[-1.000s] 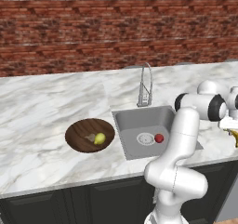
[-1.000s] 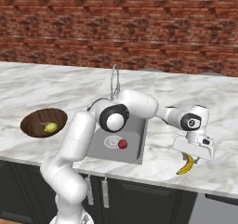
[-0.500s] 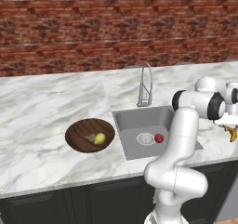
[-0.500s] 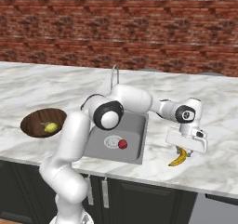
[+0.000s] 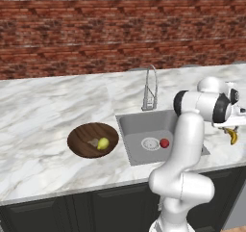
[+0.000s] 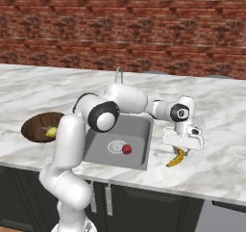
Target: There is a mixed pile of frozen fruits and vegetables on the counter. Locate all the frozen vegetables and place the items in a bowl on the counter. Take all the frozen fruits and defrost them in a running sink.
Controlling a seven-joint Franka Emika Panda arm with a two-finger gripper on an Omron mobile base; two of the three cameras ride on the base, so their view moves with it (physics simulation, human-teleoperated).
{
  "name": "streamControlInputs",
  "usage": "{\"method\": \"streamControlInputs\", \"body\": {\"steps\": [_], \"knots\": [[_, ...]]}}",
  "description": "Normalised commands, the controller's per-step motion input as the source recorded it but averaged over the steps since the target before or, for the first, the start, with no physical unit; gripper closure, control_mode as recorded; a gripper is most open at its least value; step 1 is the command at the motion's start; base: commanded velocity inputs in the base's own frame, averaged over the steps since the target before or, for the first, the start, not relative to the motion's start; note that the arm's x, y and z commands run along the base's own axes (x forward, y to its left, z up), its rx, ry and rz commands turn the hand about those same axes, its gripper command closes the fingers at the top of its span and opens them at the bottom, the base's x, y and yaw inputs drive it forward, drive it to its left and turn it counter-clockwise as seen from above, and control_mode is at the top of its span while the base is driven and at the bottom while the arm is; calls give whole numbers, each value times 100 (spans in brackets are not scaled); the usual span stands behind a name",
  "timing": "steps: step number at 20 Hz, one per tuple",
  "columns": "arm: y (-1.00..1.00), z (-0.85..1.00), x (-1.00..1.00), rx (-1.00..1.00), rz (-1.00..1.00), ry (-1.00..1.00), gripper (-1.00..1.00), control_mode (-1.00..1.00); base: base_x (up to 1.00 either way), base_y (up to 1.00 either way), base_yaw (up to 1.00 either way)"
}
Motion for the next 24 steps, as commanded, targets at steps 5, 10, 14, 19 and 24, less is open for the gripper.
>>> {"method": "streamControlInputs", "body": {"steps": [5,10,14,19,24], "knots": [[35,1,14,0,11,0,100,-100,0,0,0],[36,0,21,0,10,3,100,-100,0,0,0],[36,0,21,0,10,3,100,-100,0,0,0],[34,0,21,0,10,3,100,-100,0,0,0],[35,7,17,1,9,2,100,-100,0,0,0]]}}
